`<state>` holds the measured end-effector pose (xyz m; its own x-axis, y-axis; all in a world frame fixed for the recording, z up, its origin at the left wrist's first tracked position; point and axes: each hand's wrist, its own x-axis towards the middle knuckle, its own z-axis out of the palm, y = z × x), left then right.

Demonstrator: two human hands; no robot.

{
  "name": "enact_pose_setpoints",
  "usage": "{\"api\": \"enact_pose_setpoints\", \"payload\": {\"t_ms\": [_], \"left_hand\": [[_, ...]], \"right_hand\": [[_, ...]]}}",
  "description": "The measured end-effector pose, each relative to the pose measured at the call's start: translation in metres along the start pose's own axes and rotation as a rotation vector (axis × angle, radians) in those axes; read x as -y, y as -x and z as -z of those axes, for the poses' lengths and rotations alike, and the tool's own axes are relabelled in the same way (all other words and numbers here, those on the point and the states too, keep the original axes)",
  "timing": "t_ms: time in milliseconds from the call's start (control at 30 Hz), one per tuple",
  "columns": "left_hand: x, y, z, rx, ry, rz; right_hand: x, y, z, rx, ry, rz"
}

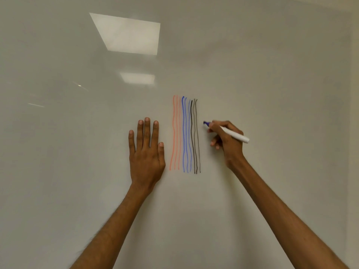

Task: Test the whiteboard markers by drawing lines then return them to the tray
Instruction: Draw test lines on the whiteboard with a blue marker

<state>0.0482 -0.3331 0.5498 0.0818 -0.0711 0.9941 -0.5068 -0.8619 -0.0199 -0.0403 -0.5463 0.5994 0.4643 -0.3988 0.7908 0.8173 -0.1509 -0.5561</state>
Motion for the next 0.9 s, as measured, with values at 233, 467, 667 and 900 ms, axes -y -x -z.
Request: {"api": "enact_pose_setpoints", "payload": {"t_ms": [233,467,667,900], "left_hand": [[0.001,0.001,0.000,0.004,0.004,0.002],[0.001,0.002,-0.002,0.001,0.006,-0.003],[0.001,0.001,-0.003,0.005,0.004,-0.003],[0.001,0.002,-0.003,-0.004,0.008,-0.002]], "right_hand": [[0.017,-0.031,-0.032,-0.067,-0.078,0.019],[0.002,-0.026,-0.031,-0.071,-0.030,0.060],[-0.010,-0.007,-0.017,-0.080,0.064,0.095],[-0.023,0.024,-0.003,-0.066,0.116,0.109]]}}
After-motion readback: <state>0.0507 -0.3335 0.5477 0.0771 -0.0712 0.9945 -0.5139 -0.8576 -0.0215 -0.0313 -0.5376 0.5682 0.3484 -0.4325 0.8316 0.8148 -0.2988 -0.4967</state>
